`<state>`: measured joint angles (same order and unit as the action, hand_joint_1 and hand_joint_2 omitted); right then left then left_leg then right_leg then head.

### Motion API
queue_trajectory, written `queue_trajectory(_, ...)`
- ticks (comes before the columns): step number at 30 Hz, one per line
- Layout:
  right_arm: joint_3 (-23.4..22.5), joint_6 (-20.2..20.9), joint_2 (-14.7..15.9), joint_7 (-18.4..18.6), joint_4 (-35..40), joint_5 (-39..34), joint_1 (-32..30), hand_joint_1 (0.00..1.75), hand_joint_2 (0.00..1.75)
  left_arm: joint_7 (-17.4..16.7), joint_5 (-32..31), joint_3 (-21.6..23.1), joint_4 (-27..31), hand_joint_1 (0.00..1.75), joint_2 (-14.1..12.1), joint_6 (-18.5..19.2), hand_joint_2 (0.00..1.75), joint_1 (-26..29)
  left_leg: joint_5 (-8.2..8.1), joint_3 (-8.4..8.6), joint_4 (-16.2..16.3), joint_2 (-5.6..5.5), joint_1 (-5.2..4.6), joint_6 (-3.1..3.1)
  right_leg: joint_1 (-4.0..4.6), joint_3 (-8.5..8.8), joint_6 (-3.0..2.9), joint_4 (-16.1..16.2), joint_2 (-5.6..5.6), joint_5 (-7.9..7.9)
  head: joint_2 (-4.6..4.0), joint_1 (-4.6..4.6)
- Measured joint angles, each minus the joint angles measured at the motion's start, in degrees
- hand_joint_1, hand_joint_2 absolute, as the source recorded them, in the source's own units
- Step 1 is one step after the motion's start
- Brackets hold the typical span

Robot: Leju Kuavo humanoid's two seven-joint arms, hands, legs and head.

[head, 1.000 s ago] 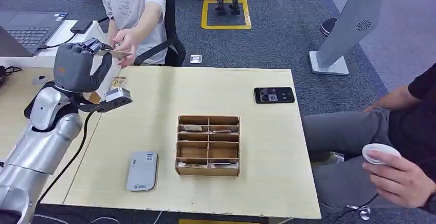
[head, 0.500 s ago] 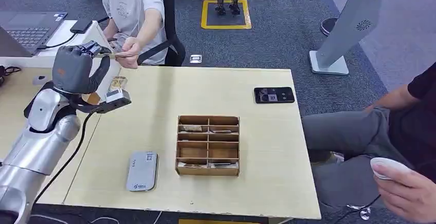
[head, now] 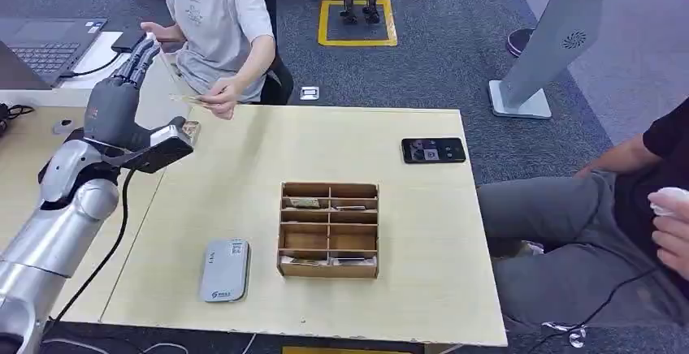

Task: Pass the card to the sensor for recognition and then transmit it.

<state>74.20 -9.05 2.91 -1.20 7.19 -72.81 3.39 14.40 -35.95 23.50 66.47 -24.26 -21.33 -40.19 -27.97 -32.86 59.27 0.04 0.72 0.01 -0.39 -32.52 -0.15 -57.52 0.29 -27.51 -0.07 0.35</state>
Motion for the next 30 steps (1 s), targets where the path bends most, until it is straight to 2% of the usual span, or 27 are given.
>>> queue_trajectory(3,0.00,0.02,0.00,-0.17,-0.02,0.02,-0.05,0.00,0.00,-0.04,1.69,-0.02,0.07,0.00,-0.87,3.89,1.75,-0.01,0.00,0.00,0.00,0.01,0.01,0.00,0.00,-0.01,0.00,0.00,0.01,0.00,0.00,0.00)
queue_trajectory(6,0.09,0.92,0.02,1.18,-0.02,0.35,-0.14,0.00,0.00,1.87,5.89,0.00,1.76,0.00,-1.40,10.69,1.75,0.12,0.00,-0.01,0.00,0.00,0.01,0.00,0.01,-0.02,0.00,0.00,0.00,-0.01,0.00,0.02)
queue_trajectory(9,0.33,1.00,0.02,1.82,-0.18,1.03,-0.19,0.00,0.00,5.31,9.60,1.21,7.68,0.00,-1.40,20.36,1.75,1.54,-0.01,-0.01,0.00,-0.01,-0.02,0.01,-0.02,-0.01,0.01,0.01,-0.01,-0.01,0.00,0.00)
queue_trajectory(11,0.61,0.33,0.02,1.79,-0.44,1.46,-0.19,0.00,0.00,6.32,7.46,4.49,14.01,0.00,-1.35,24.43,1.75,2.99,-0.01,-0.06,0.00,-0.02,-0.05,0.01,-0.04,-0.01,0.02,0.01,-0.03,-0.01,0.00,0.02)
queue_trajectory(15,1.42,0.00,0.02,1.62,-0.87,1.97,-0.31,0.00,0.00,5.53,5.53,11.26,23.70,0.00,-2.05,24.89,1.75,4.89,-0.05,-0.07,0.01,0.02,-0.08,0.04,-0.08,-0.03,0.03,0.03,0.01,0.00,0.00,0.02)
queue_trajectory(19,1.73,0.00,0.00,1.58,-1.18,2.01,-0.43,0.00,0.00,5.85,5.99,13.33,28.02,0.00,-3.19,24.87,1.75,5.16,-0.05,-0.07,0.00,-0.01,-0.05,0.03,-0.08,-0.04,0.03,0.03,-0.03,-0.01,0.00,0.04)
queue_trajectory(23,1.97,-0.09,-0.02,0.09,-1.29,2.41,-0.49,0.00,0.00,11.70,9.12,15.32,31.90,0.00,-5.44,26.93,1.75,6.66,-0.04,-0.01,-0.03,0.06,-0.02,0.02,-0.06,-0.03,0.02,0.00,0.05,-0.01,0.00,0.02)
queue_trajectory(27,2.88,-0.20,-0.15,0.24,-1.68,3.26,-0.65,0.00,0.00,14.05,11.56,16.42,35.96,0.00,-7.95,26.83,1.75,11.96,-0.05,-0.01,-0.05,0.10,-0.01,0.02,-0.06,-0.06,0.01,0.00,0.09,-0.05,0.00,0.02)
queue_trajectory(30,3.28,-0.20,-0.24,0.55,-1.86,3.41,-0.66,0.00,0.00,14.25,9.46,16.94,37.38,0.00,-8.37,24.60,1.75,15.79,-0.06,-0.04,-0.05,0.04,-0.03,0.02,-0.05,-0.06,-0.01,0.00,0.04,-0.08,0.00,0.02)
